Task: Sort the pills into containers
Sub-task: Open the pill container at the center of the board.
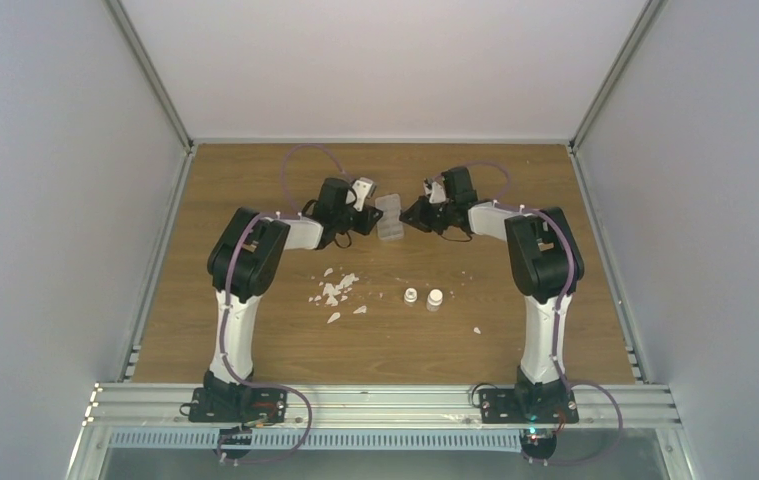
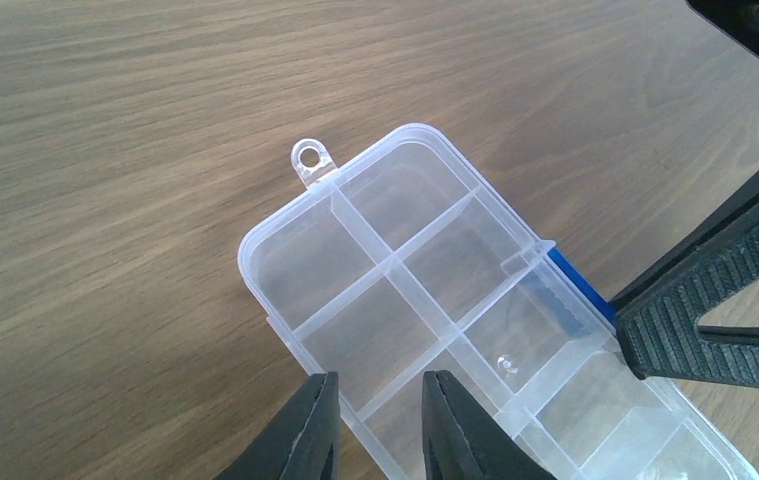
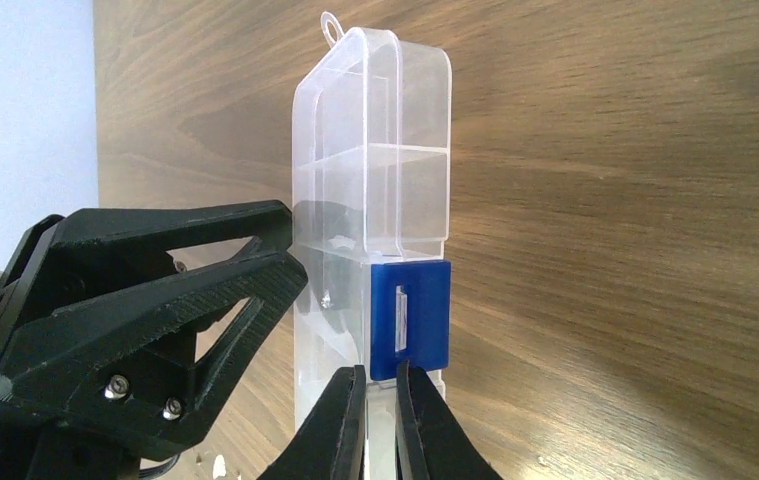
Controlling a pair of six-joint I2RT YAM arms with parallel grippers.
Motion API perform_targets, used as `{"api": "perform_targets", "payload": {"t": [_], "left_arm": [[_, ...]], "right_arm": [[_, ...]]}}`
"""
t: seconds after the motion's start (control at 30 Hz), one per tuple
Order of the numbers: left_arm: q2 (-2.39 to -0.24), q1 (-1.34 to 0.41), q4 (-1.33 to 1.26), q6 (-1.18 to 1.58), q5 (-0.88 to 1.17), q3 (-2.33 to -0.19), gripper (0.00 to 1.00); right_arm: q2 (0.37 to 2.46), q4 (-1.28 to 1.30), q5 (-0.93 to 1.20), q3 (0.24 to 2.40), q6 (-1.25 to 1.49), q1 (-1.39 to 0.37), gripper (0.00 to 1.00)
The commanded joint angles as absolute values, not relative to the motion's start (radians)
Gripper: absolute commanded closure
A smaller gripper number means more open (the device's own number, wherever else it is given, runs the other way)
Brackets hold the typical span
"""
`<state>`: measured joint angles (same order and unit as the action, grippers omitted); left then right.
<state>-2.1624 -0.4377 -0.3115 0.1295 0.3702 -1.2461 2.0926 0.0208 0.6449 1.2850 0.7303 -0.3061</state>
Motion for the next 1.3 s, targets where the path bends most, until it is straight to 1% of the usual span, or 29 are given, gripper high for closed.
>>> {"api": "perform_targets", "payload": {"t": [0.0,0.13,0.3,0.33,0.37,0.5,0.6,0.7,0.8,0.9,0.97,1.07,1.2,1.27], "left_arm": [[-2.155,-0.452,-0.259,0.147,0.419,-1.182,0.42],[-2.106,-0.429,-0.294,0.171,0.422,-1.14,0.33],[-1.975,-0.379,-0.385,0.2,0.451,-1.031,0.07],[-1.948,-0.373,-0.402,0.203,0.46,-1.012,0.03],[-1.923,-0.364,-0.416,0.206,0.467,-0.996,0.01],[-1.85,-0.34,-0.448,0.214,0.512,-0.954,0.01],[-1.823,-0.315,-0.522,0.223,0.592,-0.905,0.01],[-1.836,-0.265,-0.66,0.273,0.771,-0.854,0.01],[-1.908,-0.218,-0.872,0.41,1.034,-0.839,0.01],[-1.99,-0.221,-1.088,0.583,1.167,-0.852,0.01],[-2.026,-0.224,-1.178,0.648,1.199,-0.864,0.01],[-2.048,-0.233,-1.172,0.653,1.218,-0.89,0.01],[-2.051,-0.258,-1.266,0.714,1.22,-0.89,0.01],[-2.052,-0.271,-1.272,0.722,1.213,-0.903,0.01]], "right_arm": [[2.057,0.053,0.681,1.339,0.686,-0.362,0.99],[2.027,0.095,0.64,1.344,0.65,-0.362,0.99],[1.955,0.161,0.559,1.336,0.571,-0.363,1.0],[1.943,0.174,0.555,1.336,0.552,-0.362,0.99],[1.93,0.189,0.546,1.335,0.533,-0.363,1.0],[1.878,0.256,0.505,1.325,0.448,-0.362,0.99],[1.836,0.312,0.484,1.318,0.371,-0.364,0.99],[1.755,0.295,0.437,1.238,0.346,-0.363,1.0],[1.682,0.247,0.442,1.176,0.338,-0.36,0.99],[1.635,0.193,0.488,1.146,0.331,-0.358,1.0],[1.608,0.158,0.529,1.132,0.327,-0.358,1.0],[1.583,0.134,0.573,1.124,0.32,-0.359,1.0],[1.589,0.12,0.623,1.127,0.331,-0.357,0.99],[1.594,0.101,0.655,1.126,0.343,-0.359,1.0]]}}
